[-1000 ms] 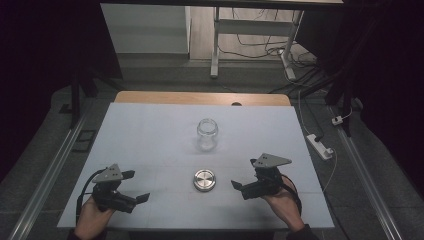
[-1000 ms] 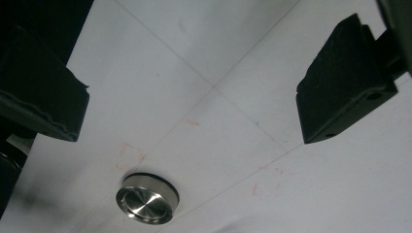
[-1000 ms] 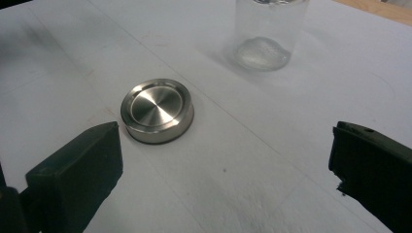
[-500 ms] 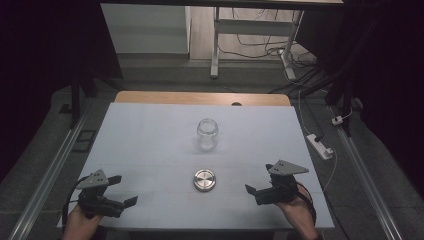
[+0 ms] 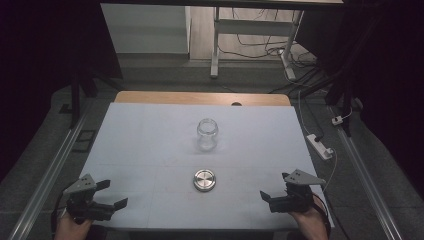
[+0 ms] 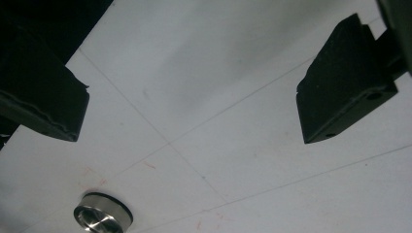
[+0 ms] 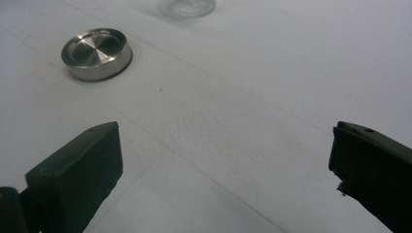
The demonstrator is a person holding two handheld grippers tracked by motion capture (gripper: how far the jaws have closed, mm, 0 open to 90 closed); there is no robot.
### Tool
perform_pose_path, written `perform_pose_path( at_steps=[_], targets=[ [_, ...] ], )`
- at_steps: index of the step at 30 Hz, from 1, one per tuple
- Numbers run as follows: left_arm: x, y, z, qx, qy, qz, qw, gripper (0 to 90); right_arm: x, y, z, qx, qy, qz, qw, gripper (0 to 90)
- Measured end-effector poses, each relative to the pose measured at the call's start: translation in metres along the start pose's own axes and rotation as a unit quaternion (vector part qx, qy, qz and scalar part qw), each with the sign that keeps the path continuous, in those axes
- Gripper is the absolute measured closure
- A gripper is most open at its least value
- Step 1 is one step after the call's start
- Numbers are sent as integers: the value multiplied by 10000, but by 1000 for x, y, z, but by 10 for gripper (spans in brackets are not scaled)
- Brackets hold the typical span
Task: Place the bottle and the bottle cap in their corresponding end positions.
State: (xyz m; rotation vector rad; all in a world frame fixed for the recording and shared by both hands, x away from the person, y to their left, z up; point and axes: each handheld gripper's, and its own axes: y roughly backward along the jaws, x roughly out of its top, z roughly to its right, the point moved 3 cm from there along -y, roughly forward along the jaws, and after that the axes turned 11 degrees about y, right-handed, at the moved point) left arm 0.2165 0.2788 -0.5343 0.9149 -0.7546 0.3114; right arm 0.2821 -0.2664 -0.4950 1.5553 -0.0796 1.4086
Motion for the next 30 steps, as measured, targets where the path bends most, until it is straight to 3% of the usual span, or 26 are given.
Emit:
perform_pose_path(
  at_steps=[9,21,30],
  targets=[
    [-7,3,-3,169,24,-34,9998,0,-19,10,1,-122,-160,-153,9997,0],
    [-15,5,-3,430,-30,-255,9987,0,-40,16,-1,-194,-361,-448,9982,0],
    [-15,3,-4,508,35,-369,9980,0,-43,19,-1,-271,-439,-505,9974,0]
  ],
)
